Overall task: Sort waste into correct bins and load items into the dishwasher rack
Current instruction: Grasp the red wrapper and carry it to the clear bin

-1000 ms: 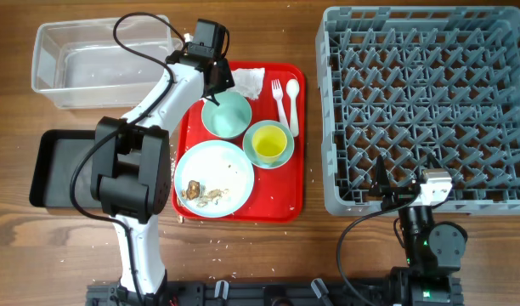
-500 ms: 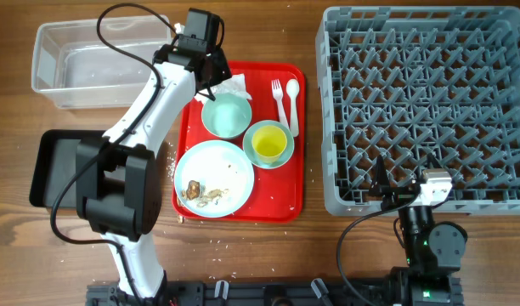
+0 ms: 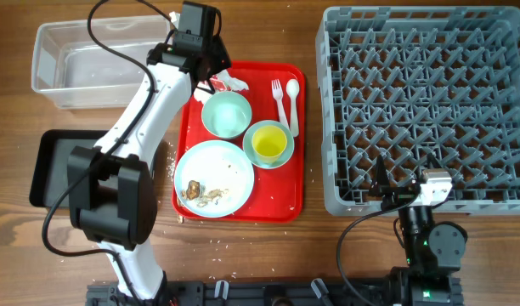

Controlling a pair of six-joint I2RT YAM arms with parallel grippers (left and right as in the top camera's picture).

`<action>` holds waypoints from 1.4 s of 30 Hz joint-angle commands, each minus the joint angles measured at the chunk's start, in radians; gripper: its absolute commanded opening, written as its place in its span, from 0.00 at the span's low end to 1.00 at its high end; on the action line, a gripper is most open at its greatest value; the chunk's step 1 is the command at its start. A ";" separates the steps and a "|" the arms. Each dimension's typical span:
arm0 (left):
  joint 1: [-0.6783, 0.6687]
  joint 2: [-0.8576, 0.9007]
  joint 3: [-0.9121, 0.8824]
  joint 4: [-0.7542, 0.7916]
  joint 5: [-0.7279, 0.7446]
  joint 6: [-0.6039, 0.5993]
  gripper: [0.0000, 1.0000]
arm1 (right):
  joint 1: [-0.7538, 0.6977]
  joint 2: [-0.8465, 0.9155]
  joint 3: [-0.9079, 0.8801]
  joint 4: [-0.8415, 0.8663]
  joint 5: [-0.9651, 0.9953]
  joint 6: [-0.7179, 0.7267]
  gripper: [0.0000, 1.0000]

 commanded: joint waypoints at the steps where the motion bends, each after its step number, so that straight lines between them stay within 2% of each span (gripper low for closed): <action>1: -0.004 -0.032 0.013 0.055 0.002 -0.017 0.04 | -0.005 -0.004 -0.001 0.004 0.009 -0.011 1.00; 5: -0.004 -0.063 0.013 0.077 0.002 -0.018 0.04 | -0.005 -0.004 -0.001 0.004 0.009 -0.010 1.00; 14: -0.007 -0.066 0.013 0.110 0.130 -0.017 0.04 | -0.005 -0.004 -0.001 0.004 0.009 -0.011 1.00; 24: 0.014 -0.156 0.013 0.233 0.082 -0.016 0.04 | -0.005 -0.004 -0.001 0.004 0.009 -0.011 1.00; 29: 0.091 -0.196 0.013 0.204 -0.021 -0.018 0.04 | -0.005 -0.004 -0.001 0.004 0.009 -0.011 1.00; 34: 0.214 -0.196 0.013 0.153 -0.025 -0.104 0.04 | -0.005 -0.004 -0.001 0.004 0.009 -0.010 1.00; 40: 0.350 -0.192 0.013 0.072 -0.026 -0.103 0.04 | -0.005 -0.004 -0.001 0.004 0.009 -0.010 1.00; 41: 0.362 -0.189 0.013 0.062 -0.025 -0.104 0.11 | -0.005 -0.004 -0.001 0.004 0.009 -0.011 0.99; 42: 0.370 -0.184 0.013 0.053 -0.025 -0.103 0.30 | -0.005 -0.004 -0.001 0.004 0.009 -0.011 1.00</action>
